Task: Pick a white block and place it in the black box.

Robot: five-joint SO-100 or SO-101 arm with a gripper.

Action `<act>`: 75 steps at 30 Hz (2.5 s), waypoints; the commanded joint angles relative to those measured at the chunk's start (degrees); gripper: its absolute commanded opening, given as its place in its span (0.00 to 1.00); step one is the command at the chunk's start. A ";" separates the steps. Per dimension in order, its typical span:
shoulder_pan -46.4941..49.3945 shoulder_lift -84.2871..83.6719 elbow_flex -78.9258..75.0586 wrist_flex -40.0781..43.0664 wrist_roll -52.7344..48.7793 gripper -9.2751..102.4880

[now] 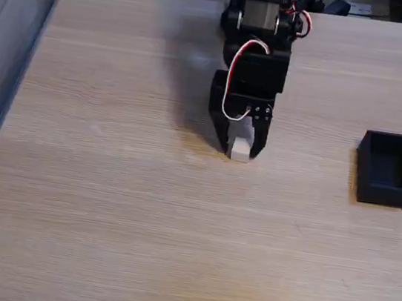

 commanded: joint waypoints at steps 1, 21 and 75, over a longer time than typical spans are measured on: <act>-0.18 1.05 -2.02 2.81 -0.97 0.21; -6.50 17.49 -2.37 14.24 -8.70 0.08; -35.51 9.93 -7.65 -2.29 -6.86 0.09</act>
